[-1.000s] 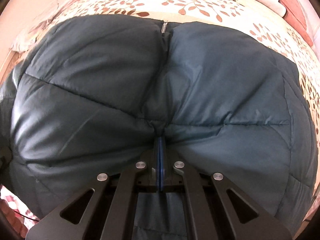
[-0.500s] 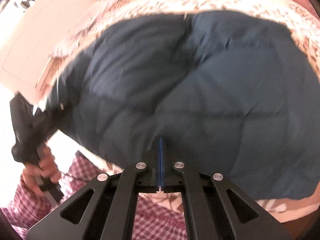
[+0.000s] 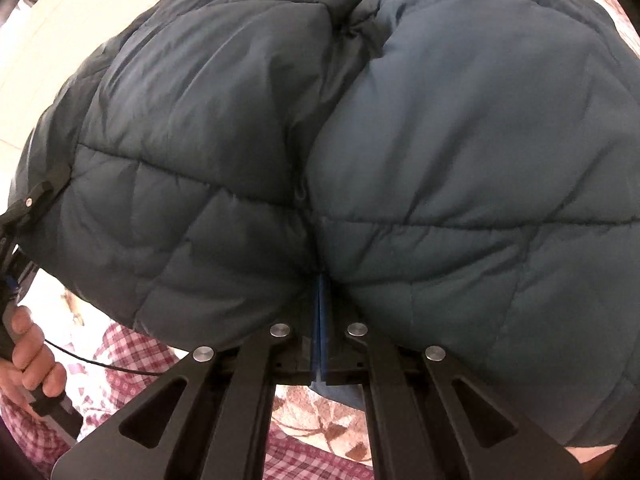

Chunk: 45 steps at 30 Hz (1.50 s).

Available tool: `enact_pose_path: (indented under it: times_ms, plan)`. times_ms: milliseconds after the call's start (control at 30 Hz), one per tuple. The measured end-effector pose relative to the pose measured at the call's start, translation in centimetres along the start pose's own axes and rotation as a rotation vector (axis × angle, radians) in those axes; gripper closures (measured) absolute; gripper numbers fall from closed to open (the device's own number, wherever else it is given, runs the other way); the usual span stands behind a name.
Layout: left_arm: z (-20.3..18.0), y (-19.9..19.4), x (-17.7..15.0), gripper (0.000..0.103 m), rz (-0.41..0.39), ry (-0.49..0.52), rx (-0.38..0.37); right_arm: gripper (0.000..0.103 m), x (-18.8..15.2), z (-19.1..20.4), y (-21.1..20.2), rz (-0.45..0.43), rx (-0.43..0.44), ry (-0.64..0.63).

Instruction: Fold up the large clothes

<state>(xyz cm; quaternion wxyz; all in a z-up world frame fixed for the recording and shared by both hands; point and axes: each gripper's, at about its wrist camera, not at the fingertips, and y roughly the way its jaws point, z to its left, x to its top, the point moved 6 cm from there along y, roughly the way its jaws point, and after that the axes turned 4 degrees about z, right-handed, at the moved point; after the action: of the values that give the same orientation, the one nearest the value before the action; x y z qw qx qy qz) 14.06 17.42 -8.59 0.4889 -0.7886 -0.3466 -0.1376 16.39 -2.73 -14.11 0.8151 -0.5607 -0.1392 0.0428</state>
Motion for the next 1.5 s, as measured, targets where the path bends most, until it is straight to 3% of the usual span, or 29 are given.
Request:
enact_pose_path:
  times_ms: [167,267,433,567,767,867,1033,1267,1500]
  plan:
    - [-0.8,-1.0,0.7,0.080,-0.025,0.034,0.007,0.103,-0.4,0.3,-1.6,-0.034,0.019,0.007]
    - [-1.5,-1.5,0.9,0.080,-0.033,0.058,0.014,0.103,-0.9,-0.3,-5.4,-0.118,0.052,0.019]
    - [-2.2,-1.9,1.2,0.080,-0.043,0.075,0.015,0.103,-1.5,-6.4,-13.3,-0.309,-0.010,0.140]
    - [-3.0,-2.4,1.3,0.080,-0.050,0.103,0.015,0.101,-2.7,-14.1,-16.3,-0.379,-0.081,0.298]
    - [-5.2,-3.2,1.7,0.080,-0.071,0.169,0.023,0.097,-3.1,-18.4,-12.4,-0.300,-0.038,0.382]
    - [-6.9,-3.8,1.9,0.080,-0.086,0.223,0.023,0.097,-3.3,-18.0,-10.1,-0.258,-0.010,0.386]
    - [-10.9,-4.9,1.9,0.080,-0.112,0.322,0.004,0.097,-3.0,-18.0,-9.9,-0.263,0.032,0.388]
    - [-19.6,-4.9,0.5,0.080,-0.122,0.538,-0.060,0.097,-3.9,-19.0,-10.1,-0.292,0.159,0.424]
    - [-28.0,-1.1,-3.8,0.080,-0.052,0.758,-0.125,0.097,-5.3,-19.9,-10.1,-0.309,0.231,0.424]
